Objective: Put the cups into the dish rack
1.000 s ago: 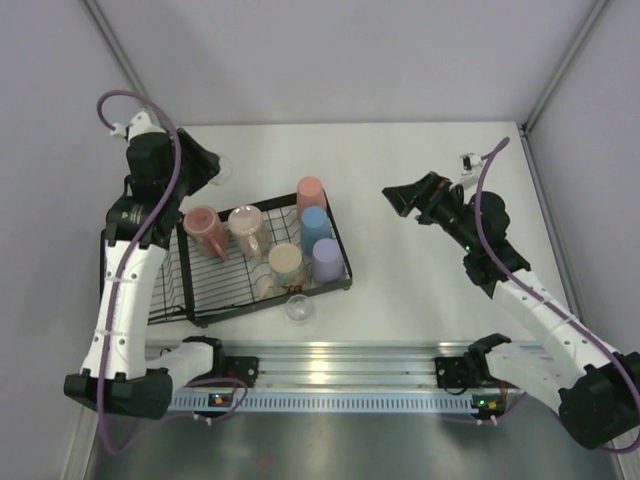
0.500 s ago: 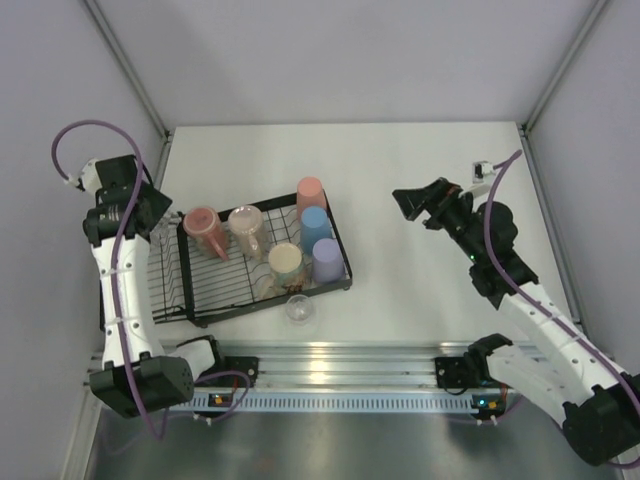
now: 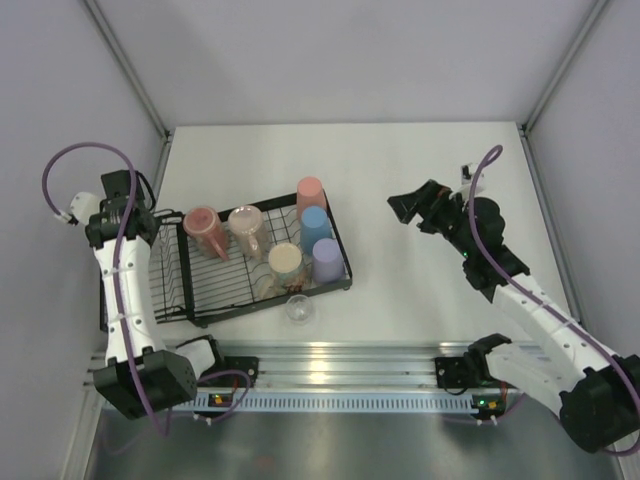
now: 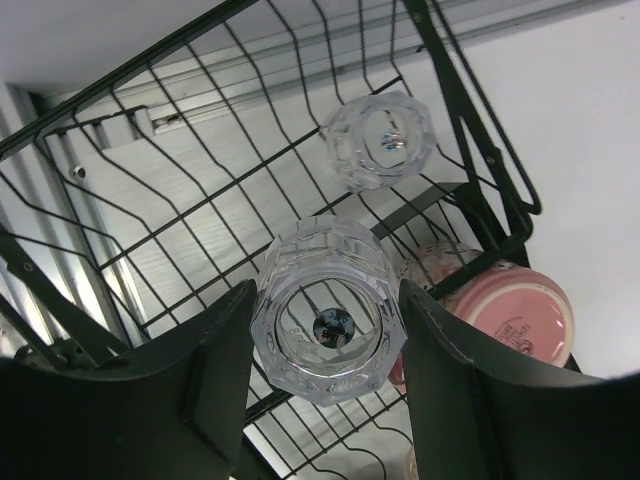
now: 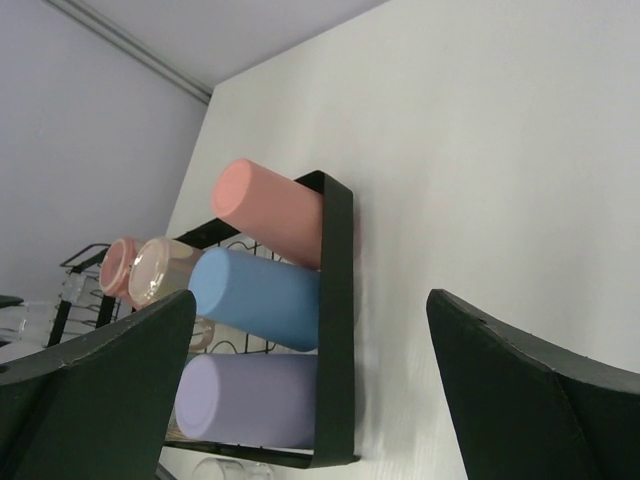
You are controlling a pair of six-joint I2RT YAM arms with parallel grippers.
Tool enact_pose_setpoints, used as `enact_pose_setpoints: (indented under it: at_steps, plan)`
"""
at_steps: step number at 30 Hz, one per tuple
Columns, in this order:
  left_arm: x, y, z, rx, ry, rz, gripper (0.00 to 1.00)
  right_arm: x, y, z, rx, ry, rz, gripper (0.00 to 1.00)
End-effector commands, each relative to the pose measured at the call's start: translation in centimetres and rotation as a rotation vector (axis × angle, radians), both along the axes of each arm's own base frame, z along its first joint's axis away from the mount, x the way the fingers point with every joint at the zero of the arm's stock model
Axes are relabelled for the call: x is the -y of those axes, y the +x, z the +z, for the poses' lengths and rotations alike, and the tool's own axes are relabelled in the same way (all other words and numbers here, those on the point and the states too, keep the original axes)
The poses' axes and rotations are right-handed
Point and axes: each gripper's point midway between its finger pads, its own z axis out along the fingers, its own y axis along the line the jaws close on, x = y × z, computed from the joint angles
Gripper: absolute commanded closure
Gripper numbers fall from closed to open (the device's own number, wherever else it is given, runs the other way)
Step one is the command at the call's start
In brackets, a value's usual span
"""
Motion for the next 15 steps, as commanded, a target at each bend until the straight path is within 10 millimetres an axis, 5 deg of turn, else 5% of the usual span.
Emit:
enact_pose_setpoints:
  at_steps: [1,15]
  plan:
    - [-0.9,-1.7,-0.7,-0.020,0.011,0.118,1.00,0.0,0.4,0.9,0.014,-0.011,-0.003,0.01]
    - [-2.6,-2.7,-1.9,0.014,0.091,0.232,1.00,-0.6,0.8,-0.3,-0.020,-0.021,0.023,0.01]
